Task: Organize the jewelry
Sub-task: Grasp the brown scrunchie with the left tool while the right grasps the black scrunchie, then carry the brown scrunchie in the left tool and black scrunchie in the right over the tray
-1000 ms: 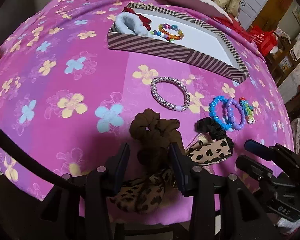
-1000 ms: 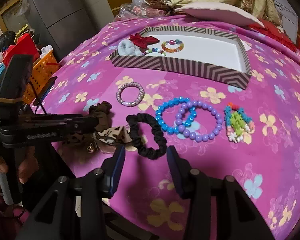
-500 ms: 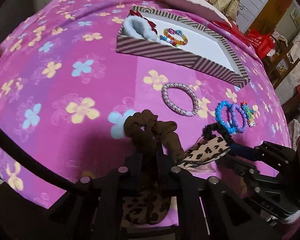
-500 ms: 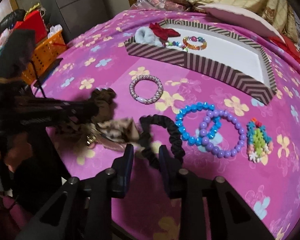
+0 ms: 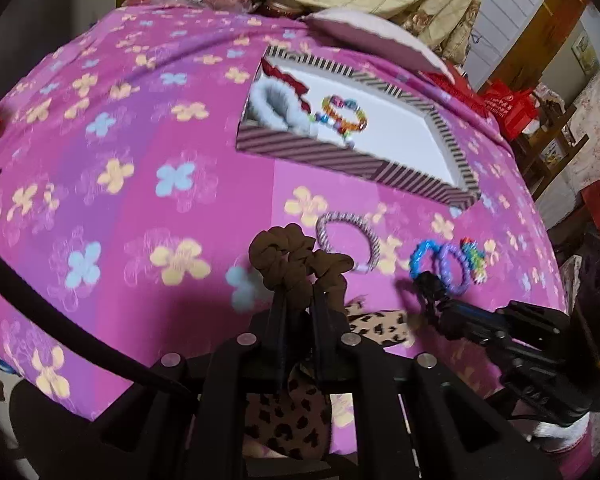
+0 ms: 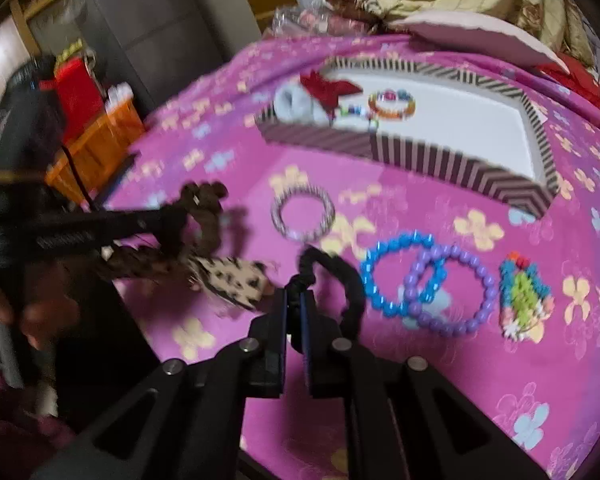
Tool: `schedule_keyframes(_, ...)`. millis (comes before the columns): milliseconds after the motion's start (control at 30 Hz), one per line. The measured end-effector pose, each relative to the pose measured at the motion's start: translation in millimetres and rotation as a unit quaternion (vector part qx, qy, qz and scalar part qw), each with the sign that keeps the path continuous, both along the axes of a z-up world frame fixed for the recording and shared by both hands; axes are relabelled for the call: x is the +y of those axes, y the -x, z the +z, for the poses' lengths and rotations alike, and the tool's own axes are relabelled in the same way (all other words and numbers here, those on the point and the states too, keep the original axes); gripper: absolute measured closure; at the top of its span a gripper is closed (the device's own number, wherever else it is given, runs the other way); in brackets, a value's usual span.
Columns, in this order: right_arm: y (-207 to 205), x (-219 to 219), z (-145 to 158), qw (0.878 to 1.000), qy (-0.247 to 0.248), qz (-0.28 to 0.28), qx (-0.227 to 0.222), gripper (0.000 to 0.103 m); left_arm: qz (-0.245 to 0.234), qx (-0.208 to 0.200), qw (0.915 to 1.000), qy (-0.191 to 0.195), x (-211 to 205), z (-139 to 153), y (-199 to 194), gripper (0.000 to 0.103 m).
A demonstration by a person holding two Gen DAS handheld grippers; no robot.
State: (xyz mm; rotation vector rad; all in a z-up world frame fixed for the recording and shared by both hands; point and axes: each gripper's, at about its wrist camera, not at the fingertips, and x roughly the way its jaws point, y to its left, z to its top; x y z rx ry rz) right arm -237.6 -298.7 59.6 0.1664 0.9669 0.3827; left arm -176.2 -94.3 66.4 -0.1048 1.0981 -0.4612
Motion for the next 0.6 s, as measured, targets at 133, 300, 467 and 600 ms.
schedule_keyframes(133, -5.5, -11.4, 17.3, 0.999, -0.031, -0.014, -0.015, 0.097, -0.003, -0.009, 0.9999, 0.006, -4.6, 10.7, -3.3, 0.103)
schedule_keyframes(300, -12.4, -26.3, 33.5, 0.998, -0.044, -0.035, -0.033, 0.097, -0.009, -0.028, 0.9996, 0.004, -11.9, 26.3, -8.6, 0.103)
schedule_keyframes(467, -27.3, -39.4, 50.7, 0.996, -0.042, -0.053, -0.053, 0.097, -0.016, -0.056, 0.9983, 0.004, -23.9, 48.4, -18.8, 0.103)
schedule_keyframes(600, -41.7, -49.7, 59.6, 0.995, -0.040, -0.066, -0.064, 0.097, -0.025, -0.072, 0.9971, -0.001, -38.0, 61.7, -32.3, 0.103)
